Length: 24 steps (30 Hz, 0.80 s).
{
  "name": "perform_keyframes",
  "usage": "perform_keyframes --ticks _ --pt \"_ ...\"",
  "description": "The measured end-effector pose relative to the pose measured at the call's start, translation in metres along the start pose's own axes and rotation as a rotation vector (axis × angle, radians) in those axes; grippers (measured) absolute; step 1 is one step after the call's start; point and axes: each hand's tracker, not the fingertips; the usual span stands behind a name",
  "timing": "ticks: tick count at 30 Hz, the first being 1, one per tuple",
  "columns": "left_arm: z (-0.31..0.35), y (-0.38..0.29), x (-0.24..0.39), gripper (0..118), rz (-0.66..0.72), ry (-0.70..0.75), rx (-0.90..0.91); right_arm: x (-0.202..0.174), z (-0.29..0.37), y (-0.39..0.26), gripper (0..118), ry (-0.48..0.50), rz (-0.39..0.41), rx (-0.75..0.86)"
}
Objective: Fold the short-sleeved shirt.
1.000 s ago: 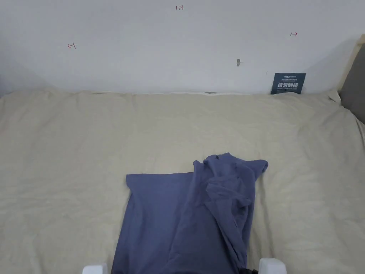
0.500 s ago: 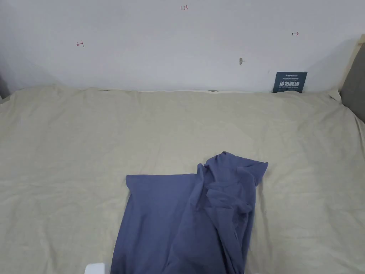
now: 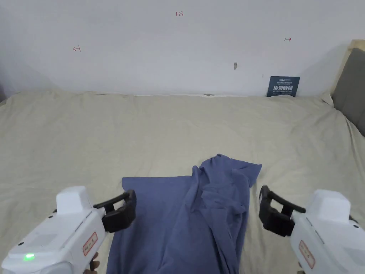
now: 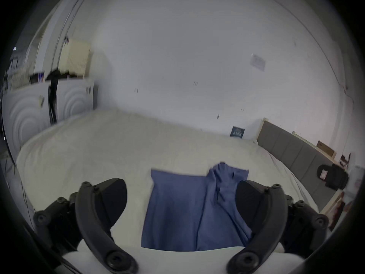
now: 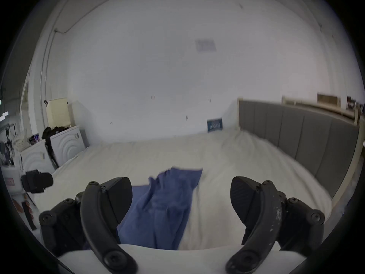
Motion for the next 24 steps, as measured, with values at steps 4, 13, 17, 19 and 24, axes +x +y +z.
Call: perform_keyframes --ticks 4,13,17,19,24 --pt "0.007 0.004 0.012 63 -0.1 0.001 0.059 0.0 0.013 0.007 70 -0.035 0.049 0.06" --pt "-0.003 -0.007 0.008 0 -0.083 -0.045 -0.023 0.007 0.01 0.002 1 -0.075 0.071 0.039" --pt "-0.039 -0.002 0.003 0 -0.023 -0.059 -0.132 0.011 -0.003 0.001 1 -0.063 0.056 0.017" --pt "-0.068 0.002 -0.005 0 0.041 -0.09 -0.197 0.012 -0.012 0.0 1 -0.058 0.054 0.004" --pt "-0.169 0.013 -0.022 1 0.118 -0.061 -0.353 0.014 -0.038 -0.002 1 -0.05 0.062 -0.031"
